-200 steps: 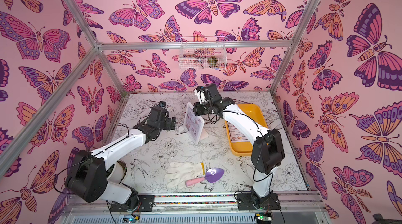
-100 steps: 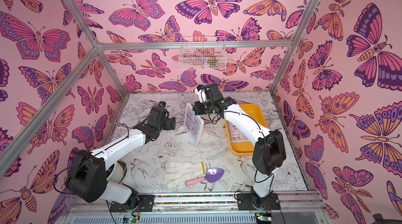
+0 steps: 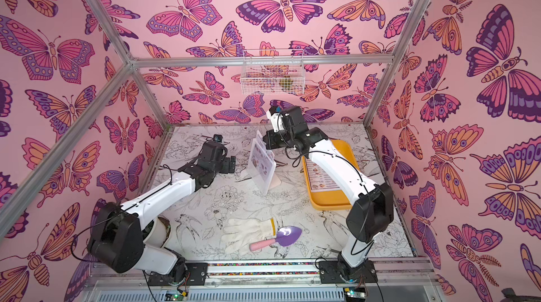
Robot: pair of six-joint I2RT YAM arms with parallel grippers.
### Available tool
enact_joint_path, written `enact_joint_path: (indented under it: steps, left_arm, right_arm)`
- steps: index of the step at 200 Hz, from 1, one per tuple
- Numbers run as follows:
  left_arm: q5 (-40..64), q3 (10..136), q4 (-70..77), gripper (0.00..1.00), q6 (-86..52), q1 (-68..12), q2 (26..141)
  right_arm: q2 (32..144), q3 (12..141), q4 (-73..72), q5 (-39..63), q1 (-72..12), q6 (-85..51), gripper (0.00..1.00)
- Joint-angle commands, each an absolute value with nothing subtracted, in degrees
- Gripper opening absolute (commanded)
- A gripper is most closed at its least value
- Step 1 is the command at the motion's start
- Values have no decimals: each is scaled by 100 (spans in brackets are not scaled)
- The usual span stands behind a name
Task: Replace the menus in the menu holders
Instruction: Take out the menu from the menu holder, then place the menu at the center of the board.
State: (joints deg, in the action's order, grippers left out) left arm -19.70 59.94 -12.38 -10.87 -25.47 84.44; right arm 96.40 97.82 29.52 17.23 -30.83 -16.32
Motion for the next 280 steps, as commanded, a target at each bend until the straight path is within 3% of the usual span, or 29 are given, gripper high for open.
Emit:
enact_joint_path:
  steps: [1, 45, 85, 124, 165, 198, 245, 280]
  left_arm:
    - [-2044, 6196, -1469, 100, -786, -2457, 8273]
    - [-2165, 6340, -1563, 100, -820, -1995, 8108]
    - [-2092, 6932, -2575, 100, -1377, -1174, 8137]
    - [-2458, 7310, -3190, 100, -1456, -673, 8103]
    - [-2752, 7794, -3985, 100, -1436, -651, 8368]
    - [-2670, 7744, -4048, 100, -1529, -657, 8331]
    - [-2722, 7691, -4144, 100, -1721, -650, 8254]
    - [-2737, 7673, -4157, 100, -1849, -652, 8242]
  right_arm:
    - [9096, 10174, 3033, 1639, -3059, -1272, 0]
    - [8436, 10113, 2910, 2310, -3360, -1160, 0]
    - [8356, 9707, 2454, 3261, -4208, -1449, 0]
    - [8686, 9380, 1821, 4273, -4570, -1919, 0]
    - [9773, 9708, 2288, 4381, -4425, -1536, 0]
    - [10873, 10406, 3004, 3327, -4392, -432, 0]
    - [12153, 11067, 2671, 1237, -4880, 1559, 0]
    - [12918, 11385, 2151, 299, -5201, 2313, 0]
